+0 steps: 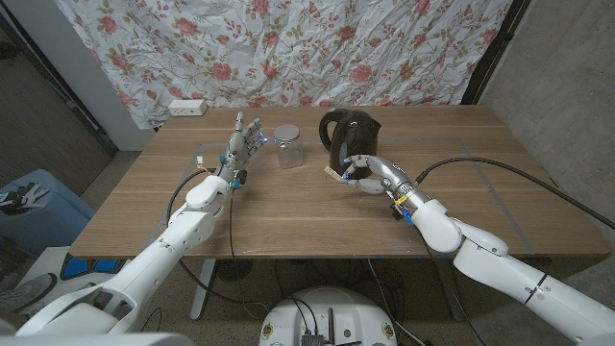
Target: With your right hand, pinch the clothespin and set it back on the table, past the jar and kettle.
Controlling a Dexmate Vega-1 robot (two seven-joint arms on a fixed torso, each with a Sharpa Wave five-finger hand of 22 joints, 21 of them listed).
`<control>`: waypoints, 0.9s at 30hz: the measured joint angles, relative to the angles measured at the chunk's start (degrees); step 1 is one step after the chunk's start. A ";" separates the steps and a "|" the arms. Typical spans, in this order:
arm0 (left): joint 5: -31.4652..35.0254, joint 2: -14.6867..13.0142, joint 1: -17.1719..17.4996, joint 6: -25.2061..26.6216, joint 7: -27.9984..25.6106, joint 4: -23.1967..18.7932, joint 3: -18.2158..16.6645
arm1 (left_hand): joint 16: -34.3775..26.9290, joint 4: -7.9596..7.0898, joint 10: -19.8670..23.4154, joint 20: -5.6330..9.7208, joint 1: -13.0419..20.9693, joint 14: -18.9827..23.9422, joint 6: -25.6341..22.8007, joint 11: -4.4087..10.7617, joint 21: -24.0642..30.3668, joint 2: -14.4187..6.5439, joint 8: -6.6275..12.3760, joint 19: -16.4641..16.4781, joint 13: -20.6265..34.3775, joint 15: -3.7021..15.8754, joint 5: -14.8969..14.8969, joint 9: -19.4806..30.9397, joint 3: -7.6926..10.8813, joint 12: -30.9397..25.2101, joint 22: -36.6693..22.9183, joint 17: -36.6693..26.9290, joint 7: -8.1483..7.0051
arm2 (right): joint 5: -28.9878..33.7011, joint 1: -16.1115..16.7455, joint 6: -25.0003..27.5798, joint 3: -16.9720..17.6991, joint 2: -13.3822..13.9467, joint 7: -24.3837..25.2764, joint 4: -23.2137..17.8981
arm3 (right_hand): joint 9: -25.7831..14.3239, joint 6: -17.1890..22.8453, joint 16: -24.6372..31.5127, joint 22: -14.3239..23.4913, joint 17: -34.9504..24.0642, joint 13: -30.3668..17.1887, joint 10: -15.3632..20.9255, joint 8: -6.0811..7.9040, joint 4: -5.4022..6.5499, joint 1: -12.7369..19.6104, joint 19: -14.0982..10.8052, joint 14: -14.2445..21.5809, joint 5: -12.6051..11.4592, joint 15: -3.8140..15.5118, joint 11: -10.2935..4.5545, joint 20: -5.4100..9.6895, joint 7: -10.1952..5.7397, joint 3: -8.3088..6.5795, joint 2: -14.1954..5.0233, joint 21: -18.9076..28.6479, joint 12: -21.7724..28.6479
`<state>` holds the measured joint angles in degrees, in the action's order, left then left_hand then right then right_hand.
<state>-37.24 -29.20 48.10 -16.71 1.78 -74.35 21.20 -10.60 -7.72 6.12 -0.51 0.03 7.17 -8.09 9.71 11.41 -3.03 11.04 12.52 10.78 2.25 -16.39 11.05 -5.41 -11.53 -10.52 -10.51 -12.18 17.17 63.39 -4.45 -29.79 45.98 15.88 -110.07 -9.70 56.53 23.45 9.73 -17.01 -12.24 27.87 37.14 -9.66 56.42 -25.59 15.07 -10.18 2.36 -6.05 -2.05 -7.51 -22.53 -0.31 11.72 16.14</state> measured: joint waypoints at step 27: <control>0.01 0.02 0.00 0.00 0.01 -0.01 0.01 | 0.00 0.00 0.00 0.00 0.00 0.00 0.00 0.00 0.00 0.00 0.00 0.00 0.00 0.00 0.00 0.00 0.00 0.00 0.00 0.00 0.00 | -1.27 0.45 -3.69 0.84 -0.39 0.41 1.74 | -0.05 -0.03 0.00 0.28 -0.16 -0.01 0.12 -1.99 0.25 0.29 -0.31 -0.01 0.03 0.00 0.38 0.31 -0.03 0.25 0.31 0.00 -0.47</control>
<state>-37.23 -29.18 48.10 -16.70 1.79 -74.36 21.21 -10.60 -7.72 6.12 -0.51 0.03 7.17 -8.09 9.72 11.41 -3.03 11.04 12.52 10.78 2.25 -16.39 11.04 -5.42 -11.53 -10.52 -10.51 -12.18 15.90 63.84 -8.14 -28.94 45.59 16.29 -108.33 -9.75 56.50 23.45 10.01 -17.17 -12.25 27.99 35.15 -9.41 56.71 -25.89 15.06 -10.15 2.36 -5.67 -1.74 -7.54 -22.28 0.00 11.72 15.67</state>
